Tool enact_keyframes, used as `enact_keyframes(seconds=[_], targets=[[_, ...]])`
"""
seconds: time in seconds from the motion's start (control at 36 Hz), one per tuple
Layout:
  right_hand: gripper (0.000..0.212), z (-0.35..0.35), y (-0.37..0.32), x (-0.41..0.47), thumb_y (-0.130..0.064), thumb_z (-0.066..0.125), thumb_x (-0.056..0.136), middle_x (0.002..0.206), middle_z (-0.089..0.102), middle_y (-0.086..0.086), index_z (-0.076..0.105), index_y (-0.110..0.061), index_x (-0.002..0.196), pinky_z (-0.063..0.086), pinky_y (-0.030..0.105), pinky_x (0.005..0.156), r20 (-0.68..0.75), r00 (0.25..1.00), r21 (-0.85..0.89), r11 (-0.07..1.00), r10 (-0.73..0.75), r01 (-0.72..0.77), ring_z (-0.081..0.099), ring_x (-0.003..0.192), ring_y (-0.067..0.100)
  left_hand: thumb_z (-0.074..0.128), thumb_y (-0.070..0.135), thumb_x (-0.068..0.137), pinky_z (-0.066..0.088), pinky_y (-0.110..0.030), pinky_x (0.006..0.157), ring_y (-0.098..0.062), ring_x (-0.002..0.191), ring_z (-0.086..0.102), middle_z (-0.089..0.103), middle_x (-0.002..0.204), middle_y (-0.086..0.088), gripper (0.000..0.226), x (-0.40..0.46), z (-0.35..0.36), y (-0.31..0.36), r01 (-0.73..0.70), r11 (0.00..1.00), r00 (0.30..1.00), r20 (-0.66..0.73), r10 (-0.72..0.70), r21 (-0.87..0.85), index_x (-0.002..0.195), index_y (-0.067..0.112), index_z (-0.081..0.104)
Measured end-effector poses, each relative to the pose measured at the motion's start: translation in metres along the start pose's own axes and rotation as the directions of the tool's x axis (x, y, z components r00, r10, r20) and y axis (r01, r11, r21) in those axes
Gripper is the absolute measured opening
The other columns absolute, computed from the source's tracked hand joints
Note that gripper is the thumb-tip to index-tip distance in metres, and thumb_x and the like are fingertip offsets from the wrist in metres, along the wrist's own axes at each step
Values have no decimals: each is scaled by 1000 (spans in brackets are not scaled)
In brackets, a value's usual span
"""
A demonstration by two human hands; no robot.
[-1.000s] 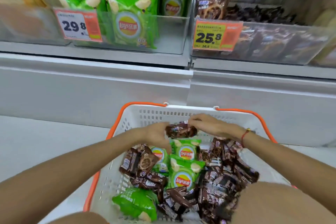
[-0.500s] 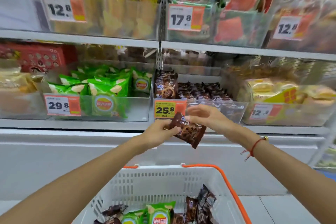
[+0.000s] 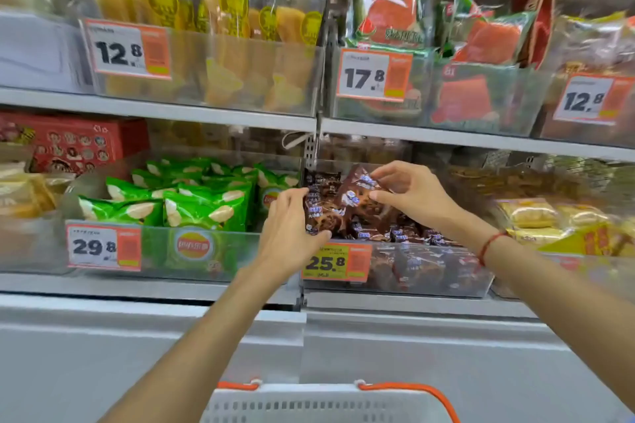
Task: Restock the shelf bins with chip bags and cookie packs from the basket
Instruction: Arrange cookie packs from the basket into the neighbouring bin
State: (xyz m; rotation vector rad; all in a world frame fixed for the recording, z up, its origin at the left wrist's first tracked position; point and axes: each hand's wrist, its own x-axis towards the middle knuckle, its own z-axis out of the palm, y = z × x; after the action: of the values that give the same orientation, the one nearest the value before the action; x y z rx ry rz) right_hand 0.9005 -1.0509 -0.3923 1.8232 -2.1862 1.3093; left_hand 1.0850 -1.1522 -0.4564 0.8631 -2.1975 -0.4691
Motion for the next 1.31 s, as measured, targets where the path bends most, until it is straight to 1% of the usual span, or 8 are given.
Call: enact_keyframes(seconds=[0.22, 0.33, 0.47, 0.64, 0.92, 1.08, 1.17, 1.31], targets=[[24, 57, -6, 26, -17, 80, 76, 101, 69, -4, 70, -19, 98, 49, 35, 98, 254, 966, -155, 984, -48, 90, 64, 101, 12, 70, 41, 83, 47, -42, 93, -22, 116, 54, 46, 134, -1, 64, 6, -7, -19, 4, 999, 994, 106, 0, -38, 137, 27, 39], [20, 64, 0, 28, -25, 78, 78, 103, 71, -5, 72, -24, 97, 50, 36, 92, 202, 975, -263, 954, -92, 145, 62, 103, 12, 74, 40, 80, 47, -40, 97, -14, 117, 54, 44, 140, 2, 81, 2, -10, -26, -7, 990, 994, 104, 22, -142, 147, 23, 32], [13, 65, 6, 23, -33, 77, 77, 98, 68, -8, 74, -29, 90, 39, 30, 76, 48, 966, -442, 862, -253, 248, 52, 95, 14, 81, 34, 73, 50, -41, 93, -10, 108, 58, 51, 138, 5, 79, 3, -12, -34, -6, 976, 996, 91, 26, -216, 141, 23, 43], [10, 83, 4, 22, -34, 76, 79, 91, 66, -14, 73, -30, 88, 41, 27, 70, 10, 969, -400, 887, -246, 230, 57, 92, 10, 82, 35, 71, 52, -40, 92, -7, 103, 59, 55, 131, 8, 78, 4, -9, -36, -13, 973, 999, 45, 24, -232, 139, 24, 46], [8, 84, -1, 23, -30, 75, 81, 82, 60, -14, 69, -31, 87, 47, 30, 72, 171, 980, -406, 899, -98, 161, 58, 83, 10, 82, 36, 71, 52, -39, 91, -9, 107, 59, 54, 134, 6, 81, 4, -4, -39, 10, 969, 999, 48, 2, -246, 141, 22, 45], [28, 62, -18, 20, -23, 70, 85, 116, 68, -5, 70, -27, 113, 50, 39, 94, 339, 941, -406, 901, -4, 150, 60, 111, 14, 83, 33, 72, 46, -39, 100, -13, 120, 52, 51, 138, 2, 86, -2, -9, -31, -1, 978, 1000, 15, 5, -206, 144, 20, 38], [31, 51, -24, 2, -20, 69, 85, 122, 65, -6, 69, -27, 115, 48, 38, 97, 293, 955, -361, 918, -54, 163, 57, 115, 13, 83, 27, 72, 44, -34, 99, -13, 121, 50, 49, 138, 2, 83, -8, -21, -29, -52, 983, 998, -34, 47, -176, 142, 19, 40], [23, 50, -30, -44, -17, 72, 81, 106, 66, -8, 72, -27, 101, 47, 37, 90, 188, 970, -226, 954, -154, 195, 58, 102, 13, 82, 21, 73, 47, -27, 81, -10, 98, 55, 57, 117, 8, 55, -25, -45, -39, -89, 985, 994, -76, 78, -149, 120, 20, 54]])
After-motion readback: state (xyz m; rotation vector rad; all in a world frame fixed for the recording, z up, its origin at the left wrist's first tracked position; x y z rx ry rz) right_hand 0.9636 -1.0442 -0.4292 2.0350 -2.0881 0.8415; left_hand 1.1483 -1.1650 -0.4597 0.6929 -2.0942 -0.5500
